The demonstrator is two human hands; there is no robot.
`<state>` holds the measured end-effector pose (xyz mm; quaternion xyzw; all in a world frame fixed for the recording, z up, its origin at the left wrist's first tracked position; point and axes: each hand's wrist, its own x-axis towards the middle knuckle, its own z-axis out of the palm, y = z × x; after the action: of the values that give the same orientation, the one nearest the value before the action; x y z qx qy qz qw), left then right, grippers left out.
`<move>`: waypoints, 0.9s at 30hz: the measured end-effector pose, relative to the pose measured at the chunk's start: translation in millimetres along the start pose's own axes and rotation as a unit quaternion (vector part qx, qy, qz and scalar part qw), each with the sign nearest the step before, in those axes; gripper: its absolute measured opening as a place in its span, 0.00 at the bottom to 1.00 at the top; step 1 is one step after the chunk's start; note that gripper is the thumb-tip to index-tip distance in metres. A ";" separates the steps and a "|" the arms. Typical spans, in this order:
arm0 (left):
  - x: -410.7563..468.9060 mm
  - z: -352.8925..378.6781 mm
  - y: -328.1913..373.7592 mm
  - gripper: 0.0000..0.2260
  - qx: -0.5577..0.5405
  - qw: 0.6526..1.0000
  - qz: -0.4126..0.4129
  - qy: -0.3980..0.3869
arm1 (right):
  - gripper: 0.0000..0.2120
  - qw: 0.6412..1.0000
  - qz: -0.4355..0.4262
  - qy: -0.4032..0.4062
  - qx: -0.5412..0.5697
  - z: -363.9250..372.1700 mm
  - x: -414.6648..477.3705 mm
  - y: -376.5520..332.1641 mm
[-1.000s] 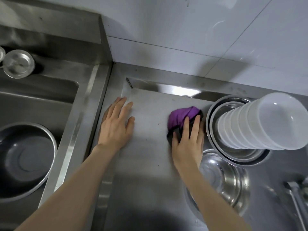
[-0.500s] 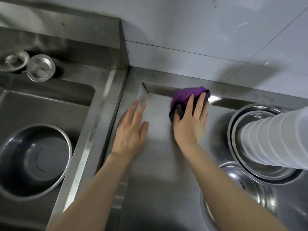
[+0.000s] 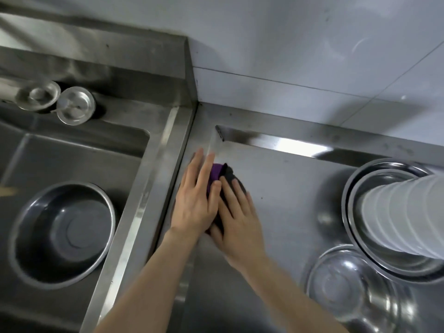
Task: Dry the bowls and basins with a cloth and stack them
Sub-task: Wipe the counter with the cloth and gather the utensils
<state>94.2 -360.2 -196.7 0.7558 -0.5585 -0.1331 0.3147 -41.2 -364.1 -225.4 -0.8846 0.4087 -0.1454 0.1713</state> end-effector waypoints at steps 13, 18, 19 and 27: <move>1.6 4.9 -4.8 0.21 0.029 1.000 0.009 0.005 | 0.30 0.995 0.085 -0.016 -0.046 -32.9 64.9 72.3; 3.0 6.0 -5.5 0.20 0.041 0.999 0.017 0.008 | 0.32 0.968 0.249 0.004 -0.024 -37.0 9.2 52.8; 3.2 6.2 -6.0 0.20 0.042 0.999 0.016 0.008 | 0.32 0.967 0.253 -0.005 -0.027 -37.9 -7.3 46.6; -25.1 -5.2 -1.2 0.18 -0.002 1.000 0.021 0.019 | 0.30 0.990 0.116 -0.058 -0.054 -29.0 -206.6 -30.9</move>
<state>89.4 -335.0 -197.3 0.7455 -0.5682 -0.1130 0.3295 -160.8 -191.0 -210.4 -0.8461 0.5049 -0.0507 0.1629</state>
